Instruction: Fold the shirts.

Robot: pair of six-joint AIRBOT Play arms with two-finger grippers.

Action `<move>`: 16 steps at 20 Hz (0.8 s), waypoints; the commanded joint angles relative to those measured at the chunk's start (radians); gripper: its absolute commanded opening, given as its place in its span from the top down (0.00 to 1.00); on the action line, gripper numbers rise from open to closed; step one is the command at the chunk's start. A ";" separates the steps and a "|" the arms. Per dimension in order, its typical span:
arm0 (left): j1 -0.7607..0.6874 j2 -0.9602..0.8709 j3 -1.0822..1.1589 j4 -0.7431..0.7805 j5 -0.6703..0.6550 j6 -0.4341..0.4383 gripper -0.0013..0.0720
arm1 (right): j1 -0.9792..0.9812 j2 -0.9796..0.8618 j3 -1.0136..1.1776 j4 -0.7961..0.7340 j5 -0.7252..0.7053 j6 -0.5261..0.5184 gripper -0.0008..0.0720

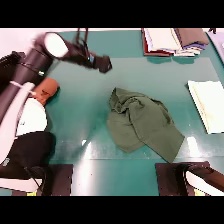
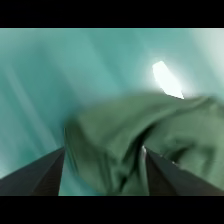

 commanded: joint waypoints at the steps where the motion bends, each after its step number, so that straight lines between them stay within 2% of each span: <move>1: 0.028 -0.118 -0.123 -0.124 0.059 -0.026 0.19 | 0.007 0.000 0.001 0.000 0.005 0.007 0.96; 3: 0.028 -0.211 -0.130 -0.243 0.076 -0.012 0.19 | 0.026 0.000 0.001 0.000 0.005 0.006 0.96; 6: 0.025 -0.306 -0.130 -0.427 0.078 0.059 0.19 | 0.065 -0.001 0.001 -0.004 0.003 0.006 0.96; 12: -0.043 -0.334 -0.130 -0.460 0.171 0.085 0.20 | 0.068 0.000 -0.005 -0.003 0.003 0.007 0.96; 14: -0.051 -0.334 -0.130 -0.460 0.205 0.085 0.51 | 0.068 -0.005 -0.009 -0.003 0.020 0.008 0.96; 16: -0.035 -0.334 -0.122 -0.457 0.223 0.086 0.95 | 0.068 -0.013 -0.009 -0.010 0.051 0.029 0.96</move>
